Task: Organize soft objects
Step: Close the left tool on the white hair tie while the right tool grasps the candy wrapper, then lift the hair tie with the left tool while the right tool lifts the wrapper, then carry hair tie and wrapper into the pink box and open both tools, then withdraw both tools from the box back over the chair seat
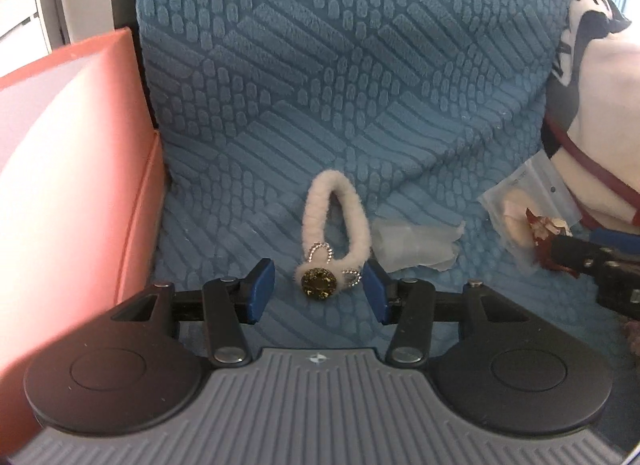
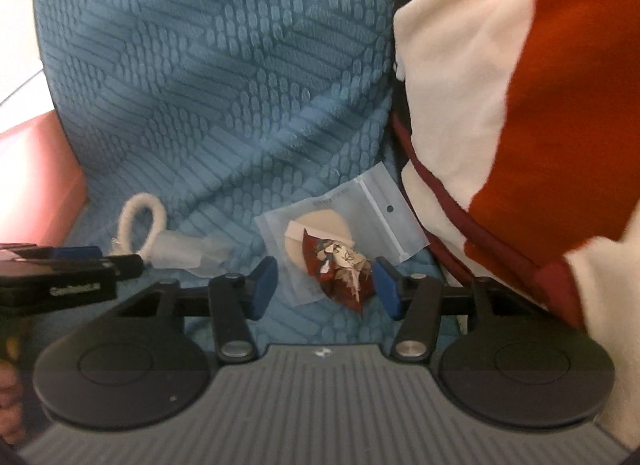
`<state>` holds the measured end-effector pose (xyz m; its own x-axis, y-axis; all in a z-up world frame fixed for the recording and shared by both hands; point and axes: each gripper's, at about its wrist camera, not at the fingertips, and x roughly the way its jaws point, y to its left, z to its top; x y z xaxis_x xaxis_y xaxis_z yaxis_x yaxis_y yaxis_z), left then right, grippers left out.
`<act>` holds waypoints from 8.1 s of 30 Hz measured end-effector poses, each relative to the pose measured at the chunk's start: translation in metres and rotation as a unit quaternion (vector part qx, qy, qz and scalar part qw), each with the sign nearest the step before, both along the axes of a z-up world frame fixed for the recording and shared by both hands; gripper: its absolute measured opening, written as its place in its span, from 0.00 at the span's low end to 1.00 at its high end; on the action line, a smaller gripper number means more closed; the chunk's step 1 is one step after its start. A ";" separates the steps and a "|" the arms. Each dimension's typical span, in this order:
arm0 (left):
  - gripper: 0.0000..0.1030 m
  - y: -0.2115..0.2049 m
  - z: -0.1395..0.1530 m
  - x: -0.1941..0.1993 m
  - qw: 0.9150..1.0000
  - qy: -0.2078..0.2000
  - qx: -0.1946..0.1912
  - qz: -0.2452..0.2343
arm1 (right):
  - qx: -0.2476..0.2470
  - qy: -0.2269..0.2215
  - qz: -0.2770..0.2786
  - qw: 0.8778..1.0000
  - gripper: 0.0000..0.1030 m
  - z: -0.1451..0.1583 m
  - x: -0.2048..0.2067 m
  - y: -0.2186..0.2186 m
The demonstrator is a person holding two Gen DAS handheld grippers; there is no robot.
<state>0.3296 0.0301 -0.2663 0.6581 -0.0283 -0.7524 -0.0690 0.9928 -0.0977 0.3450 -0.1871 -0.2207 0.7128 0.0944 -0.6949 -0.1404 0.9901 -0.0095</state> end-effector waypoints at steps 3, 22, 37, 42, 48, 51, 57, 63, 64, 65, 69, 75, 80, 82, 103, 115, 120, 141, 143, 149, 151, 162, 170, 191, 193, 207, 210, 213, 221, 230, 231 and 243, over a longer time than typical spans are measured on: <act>0.53 0.001 -0.001 0.002 1.000 -0.002 0.005 -0.005 | -0.012 0.008 -0.003 1.000 0.54 -0.006 0.009 0.004; 0.41 -0.005 -0.009 -0.001 0.998 -0.035 0.038 -0.028 | -0.028 0.023 0.001 0.999 0.36 -0.017 0.019 0.010; 0.33 -0.006 -0.001 -0.016 0.998 -0.050 0.028 -0.031 | -0.003 0.017 -0.008 1.000 0.32 -0.008 0.008 0.005; 0.33 -0.007 0.005 -0.028 0.998 -0.047 0.007 -0.032 | 0.004 0.008 0.003 1.000 0.32 -0.002 -0.002 0.006; 0.33 -0.009 0.013 -0.044 0.998 -0.046 -0.006 -0.031 | 0.015 -0.001 0.006 1.000 0.32 0.005 -0.014 0.002; 0.33 -0.006 0.023 -0.052 0.998 -0.039 -0.037 -0.030 | 0.023 -0.002 0.006 1.000 0.32 0.008 -0.023 0.001; 0.33 -0.006 0.041 -0.073 0.997 -0.045 -0.059 -0.035 | 0.011 -0.007 0.018 1.000 0.32 0.012 -0.042 0.010; 0.33 -0.007 0.056 -0.092 0.994 -0.050 -0.086 -0.041 | 0.044 0.023 0.014 0.999 0.32 0.011 -0.059 0.007; 0.33 -0.007 0.058 -0.096 0.994 -0.051 -0.088 -0.043 | 0.045 0.025 0.014 0.999 0.32 0.012 -0.063 0.007; 0.33 -0.008 0.060 -0.099 0.994 -0.051 -0.088 -0.044 | 0.044 0.026 0.014 0.999 0.32 0.014 -0.066 0.007; 0.33 -0.007 0.064 -0.109 0.994 -0.046 -0.093 -0.045 | 0.040 0.022 0.014 0.999 0.32 0.019 -0.079 0.007; 0.33 -0.003 0.072 -0.124 0.994 -0.047 -0.089 -0.051 | 0.041 0.015 0.021 0.999 0.32 0.028 -0.104 0.014; 0.33 0.007 0.076 -0.142 0.992 -0.047 -0.110 -0.048 | 0.048 0.017 0.024 0.998 0.32 0.034 -0.127 0.018; 0.33 0.009 0.080 -0.151 0.991 -0.050 -0.117 -0.048 | 0.049 0.016 0.022 0.998 0.32 0.038 -0.133 0.020; 0.33 0.006 0.107 -0.207 0.991 -0.055 -0.113 -0.047 | 0.074 0.015 0.014 0.997 0.32 0.076 -0.197 0.007; 0.33 0.010 0.143 -0.223 0.990 -0.067 -0.115 -0.040 | 0.091 -0.003 0.034 0.995 0.32 0.109 -0.205 0.018; 0.33 0.019 0.154 -0.225 0.992 -0.064 -0.108 -0.034 | 0.084 -0.006 0.051 0.995 0.32 0.118 -0.208 0.027; 0.33 0.113 0.194 -0.278 0.989 -0.088 -0.104 0.053 | 0.093 -0.011 0.168 0.981 0.32 0.148 -0.221 0.115; 0.33 0.124 0.194 -0.282 0.988 -0.088 -0.109 0.063 | 0.091 -0.009 0.177 0.980 0.32 0.149 -0.222 0.124; 0.33 0.151 0.190 -0.293 0.986 -0.082 -0.116 0.088 | 0.094 -0.006 0.203 0.975 0.32 0.152 -0.222 0.154; 0.33 0.159 0.188 -0.294 0.985 -0.081 -0.118 0.097 | 0.093 -0.006 0.211 0.973 0.32 0.153 -0.221 0.164; 0.33 0.213 0.171 -0.284 0.981 -0.060 -0.124 0.139 | 0.070 0.022 0.238 0.969 0.32 0.132 -0.191 0.220; 0.33 0.249 0.141 -0.256 0.976 -0.030 -0.143 0.159 | 0.051 0.046 0.247 0.967 0.33 0.108 -0.159 0.253; 0.42 0.297 0.106 -0.215 0.968 0.014 -0.160 0.192 | 0.022 0.058 0.230 0.971 0.37 0.078 -0.109 0.295; 0.50 0.297 0.109 -0.217 0.968 0.008 -0.159 0.197 | 0.024 0.057 0.233 0.970 0.48 0.080 -0.111 0.295; 0.53 0.274 0.151 -0.251 0.969 -0.048 -0.135 0.203 | 0.058 0.022 0.231 0.971 0.63 0.117 -0.135 0.265; 0.53 0.263 0.160 -0.257 0.970 -0.057 -0.127 0.198 | 0.066 0.017 0.227 0.972 0.63 0.122 -0.142 0.252; 0.53 0.244 0.166 -0.262 0.976 -0.064 -0.098 0.184 | 0.069 0.013 0.222 0.973 0.63 0.126 -0.149 0.240; 0.53 0.200 0.179 -0.274 0.980 -0.080 -0.078 0.165 | 0.075 -0.008 0.207 0.975 0.63 0.138 -0.168 0.201; 0.53 0.152 0.177 -0.283 0.985 -0.085 -0.078 0.131 | 0.077 -0.026 0.182 0.980 0.63 0.142 -0.188 0.160; 0.53 0.148 0.174 -0.283 0.985 -0.085 -0.082 0.126 | 0.077 -0.028 0.178 0.981 0.63 0.141 -0.190 0.155; 0.53 0.091 0.168 -0.283 0.989 -0.087 -0.089 0.081 | 0.083 -0.042 0.114 0.989 0.63 0.132 -0.210 0.093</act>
<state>0.0462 0.1214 -0.0987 0.7841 -0.0326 -0.6198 -0.1934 0.9361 -0.2939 0.1352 -0.0939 -0.0882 0.7152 0.3668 -0.5950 -0.3653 0.9219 0.1293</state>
